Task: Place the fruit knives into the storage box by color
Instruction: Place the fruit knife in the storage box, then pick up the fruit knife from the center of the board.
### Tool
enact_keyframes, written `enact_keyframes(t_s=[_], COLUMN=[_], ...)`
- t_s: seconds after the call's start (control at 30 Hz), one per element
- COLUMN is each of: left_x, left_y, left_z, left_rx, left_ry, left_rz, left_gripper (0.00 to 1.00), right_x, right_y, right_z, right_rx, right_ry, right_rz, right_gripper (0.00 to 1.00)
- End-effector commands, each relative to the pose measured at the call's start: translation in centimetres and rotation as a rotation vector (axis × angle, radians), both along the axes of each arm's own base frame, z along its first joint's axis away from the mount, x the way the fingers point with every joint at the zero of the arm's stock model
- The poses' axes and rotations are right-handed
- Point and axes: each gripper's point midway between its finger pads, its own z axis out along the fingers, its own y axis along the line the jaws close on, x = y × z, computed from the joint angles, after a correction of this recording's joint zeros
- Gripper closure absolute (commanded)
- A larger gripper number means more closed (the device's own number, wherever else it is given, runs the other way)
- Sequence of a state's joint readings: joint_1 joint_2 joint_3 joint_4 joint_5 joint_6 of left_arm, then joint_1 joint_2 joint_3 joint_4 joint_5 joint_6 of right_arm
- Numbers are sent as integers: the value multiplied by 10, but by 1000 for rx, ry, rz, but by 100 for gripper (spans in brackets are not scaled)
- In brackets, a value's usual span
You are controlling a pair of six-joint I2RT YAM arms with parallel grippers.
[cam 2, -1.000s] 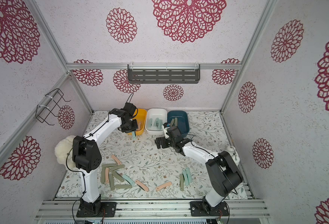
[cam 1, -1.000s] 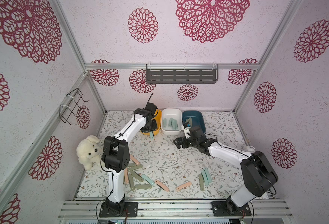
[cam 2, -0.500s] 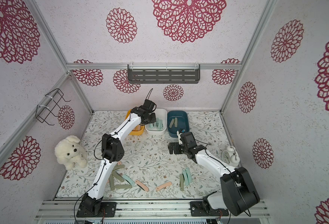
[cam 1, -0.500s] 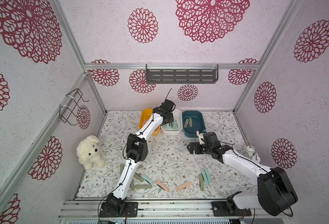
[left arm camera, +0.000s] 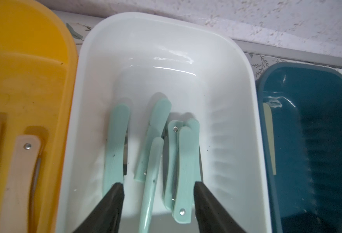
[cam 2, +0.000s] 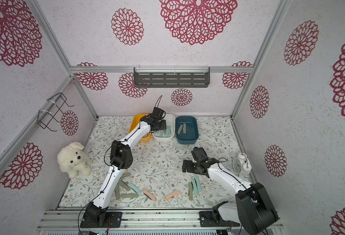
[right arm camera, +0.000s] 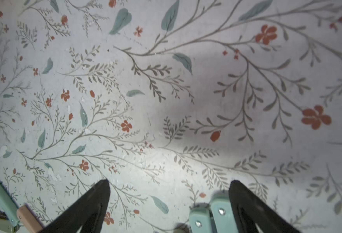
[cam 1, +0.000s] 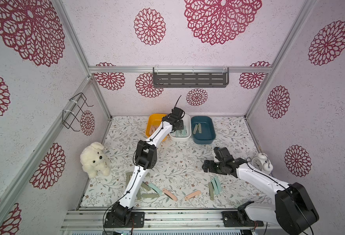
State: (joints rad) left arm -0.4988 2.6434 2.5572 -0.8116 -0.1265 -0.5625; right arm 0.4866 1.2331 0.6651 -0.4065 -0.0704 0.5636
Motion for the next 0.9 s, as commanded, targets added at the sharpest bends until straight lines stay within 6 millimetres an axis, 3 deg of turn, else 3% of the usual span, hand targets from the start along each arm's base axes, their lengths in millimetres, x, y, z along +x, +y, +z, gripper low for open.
enact_keyframes(t_s=[0.0,0.1,0.2,0.33,0.4,0.57,0.67,0.7,0.87], left_x=[-18,-50,-84,-119,-132,-148,-152,-155,-158], left_y=[-16,-25,-31,-33,-31,-27,-23,-21,-19], left_z=[89,119,130,122,110,102,92,109,103], left_rx=[-76,-117,-167,-211,-215,-220,-201,-215,-212], left_ry=[-98,-89,-54,-2,31,69,79,49,65], left_rz=[-55,-90,-126,-157,-161,-172,-171,-176,-176], left_gripper=[19,2,2,3,3,3,3,3,3], right_x=[-19,-40,-61,-78,-83,-89,-93,-93,-102], right_y=[-18,-33,-39,-40,-42,-50,-44,-40,-31], right_z=[1,-10,-17,-23,-28,-37,-40,-40,-47], right_rx=[-34,-85,-110,-134,-148,-176,-171,-165,-159], right_ry=[43,101,150,179,186,191,198,196,216], right_rz=[-127,-206,-259,-272,-277,-301,-284,-275,-250], right_gripper=[11,20,28,50,54,61,66,66,66])
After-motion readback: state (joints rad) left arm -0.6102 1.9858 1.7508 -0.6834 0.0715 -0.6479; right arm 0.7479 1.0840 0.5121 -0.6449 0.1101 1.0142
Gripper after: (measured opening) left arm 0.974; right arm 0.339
